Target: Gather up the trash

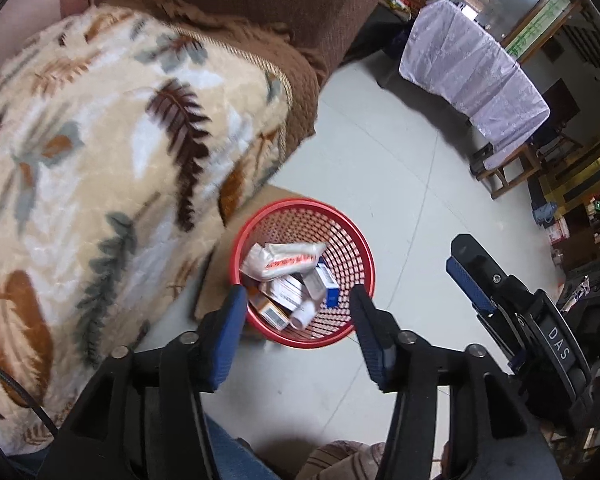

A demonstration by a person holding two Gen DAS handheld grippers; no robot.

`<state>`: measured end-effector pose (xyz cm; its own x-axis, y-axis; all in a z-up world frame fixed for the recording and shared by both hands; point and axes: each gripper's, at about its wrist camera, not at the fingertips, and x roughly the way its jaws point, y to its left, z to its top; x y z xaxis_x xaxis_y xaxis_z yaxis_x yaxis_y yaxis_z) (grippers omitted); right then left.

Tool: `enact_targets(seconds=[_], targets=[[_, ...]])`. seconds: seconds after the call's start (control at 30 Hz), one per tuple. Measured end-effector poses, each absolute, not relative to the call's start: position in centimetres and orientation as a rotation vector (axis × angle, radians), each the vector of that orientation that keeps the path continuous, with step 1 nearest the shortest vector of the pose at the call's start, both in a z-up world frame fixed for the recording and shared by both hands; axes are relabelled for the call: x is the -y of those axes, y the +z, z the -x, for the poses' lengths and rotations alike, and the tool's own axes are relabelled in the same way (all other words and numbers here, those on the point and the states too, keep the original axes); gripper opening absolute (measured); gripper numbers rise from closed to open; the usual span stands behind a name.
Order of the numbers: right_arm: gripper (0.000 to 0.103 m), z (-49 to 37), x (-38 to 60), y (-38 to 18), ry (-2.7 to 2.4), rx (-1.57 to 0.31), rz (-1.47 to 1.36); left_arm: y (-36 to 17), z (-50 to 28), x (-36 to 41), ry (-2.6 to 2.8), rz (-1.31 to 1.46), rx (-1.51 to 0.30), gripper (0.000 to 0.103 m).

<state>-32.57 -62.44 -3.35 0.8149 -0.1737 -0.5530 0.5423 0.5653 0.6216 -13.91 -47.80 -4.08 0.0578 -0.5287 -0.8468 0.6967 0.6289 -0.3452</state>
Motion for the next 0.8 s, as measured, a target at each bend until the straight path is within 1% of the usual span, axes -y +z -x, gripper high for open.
enact_targets(seconds=[0.07, 0.13, 0.17, 0.3, 0.37, 0.43, 0.57, 0.63, 0.8], targets=[[0.057, 32.8, 61.6, -2.7, -0.434, -0.467, -0.857, -2.8, 14.5, 46.5, -0.927, -0.199, -1.130, 0.056], [0.062, 33.0, 60.6, -1.8, -0.431, -0.472, -0.828, -1.8, 15.0, 45.5, -0.917, -0.211, -1.085, 0.061], [0.066, 33.2, 60.3, -1.5, -0.431, -0.472, -0.817, -1.0, 15.4, 44.6, -0.911, -0.213, -1.056, 0.061], [0.074, 34.2, 58.3, 0.5, -0.457, -0.482, -0.767, 1.6, 17.1, 42.3, -0.916, -0.222, -0.967, 0.065], [0.075, 34.6, 57.1, 1.8, -0.480, -0.493, -0.719, 3.0, 18.1, 41.2, -0.915, -0.226, -0.916, 0.067], [0.075, 35.0, 56.1, 2.9, -0.498, -0.499, -0.676, 4.3, 19.2, 40.2, -0.913, -0.225, -0.867, 0.072], [0.077, 36.0, 54.0, 5.2, -0.536, -0.502, -0.583, 6.4, 21.1, 38.3, -0.903, -0.202, -0.799, 0.075], [0.078, 36.4, 53.1, 6.0, -0.538, -0.506, -0.547, 7.0, 21.9, 37.6, -0.893, -0.198, -0.777, 0.079], [0.078, 37.4, 51.8, 6.1, -0.557, -0.522, -0.515, 7.4, 23.3, 36.5, -0.871, -0.192, -0.761, 0.080]])
